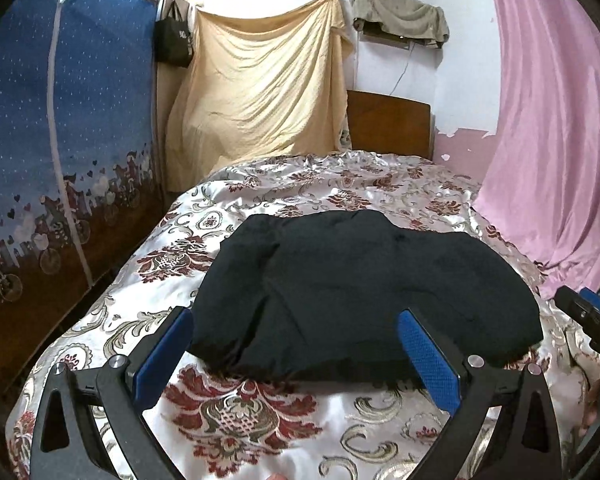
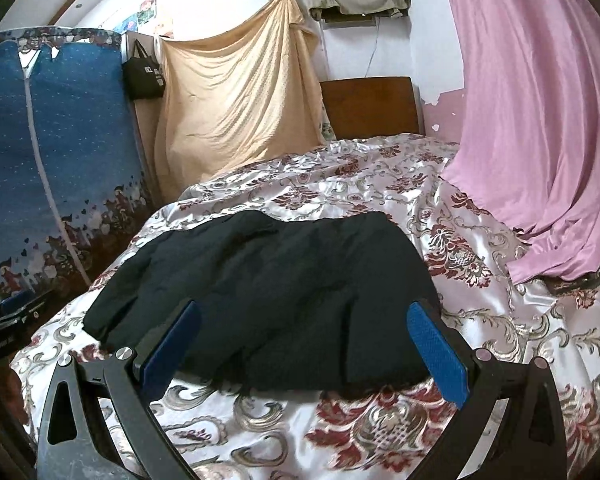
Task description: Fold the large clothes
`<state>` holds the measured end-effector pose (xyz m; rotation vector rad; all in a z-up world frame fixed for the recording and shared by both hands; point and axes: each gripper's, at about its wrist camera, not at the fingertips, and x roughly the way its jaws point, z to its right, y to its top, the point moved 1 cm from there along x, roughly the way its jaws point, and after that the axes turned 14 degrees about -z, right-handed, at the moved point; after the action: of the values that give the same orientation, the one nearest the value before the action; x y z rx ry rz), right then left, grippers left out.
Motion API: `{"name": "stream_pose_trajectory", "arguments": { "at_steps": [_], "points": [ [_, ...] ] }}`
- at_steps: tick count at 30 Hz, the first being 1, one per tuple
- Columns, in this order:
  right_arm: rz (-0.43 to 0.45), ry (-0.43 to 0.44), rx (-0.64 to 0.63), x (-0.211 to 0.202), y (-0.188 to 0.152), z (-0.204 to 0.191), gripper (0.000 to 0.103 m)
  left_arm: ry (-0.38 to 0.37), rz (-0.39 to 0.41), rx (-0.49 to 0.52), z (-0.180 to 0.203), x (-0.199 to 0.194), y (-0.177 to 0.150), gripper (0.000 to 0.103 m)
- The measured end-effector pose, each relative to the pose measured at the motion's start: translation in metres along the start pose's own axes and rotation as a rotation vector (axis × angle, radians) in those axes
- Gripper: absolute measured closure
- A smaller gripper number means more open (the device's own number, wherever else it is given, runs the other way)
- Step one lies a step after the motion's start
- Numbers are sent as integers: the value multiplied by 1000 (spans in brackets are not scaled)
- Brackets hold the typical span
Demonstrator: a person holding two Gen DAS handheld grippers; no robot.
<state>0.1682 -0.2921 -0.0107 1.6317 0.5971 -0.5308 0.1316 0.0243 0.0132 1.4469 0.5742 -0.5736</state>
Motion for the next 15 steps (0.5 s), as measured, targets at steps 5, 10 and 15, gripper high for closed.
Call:
{"name": "stream_pose_trajectory", "arguments": {
  "at_steps": [5,10,15],
  "points": [
    [13,6,-15,-10,-12,-12,1,-2,21,10,3,-11,-10,0],
    [28,3,-35,-21,-23,-23,1,7,43,15,4,-20,-21,0],
    [41,0,-51,-30,-34,-33,1,22,73,31,6,-29,-35,0]
  ]
}}
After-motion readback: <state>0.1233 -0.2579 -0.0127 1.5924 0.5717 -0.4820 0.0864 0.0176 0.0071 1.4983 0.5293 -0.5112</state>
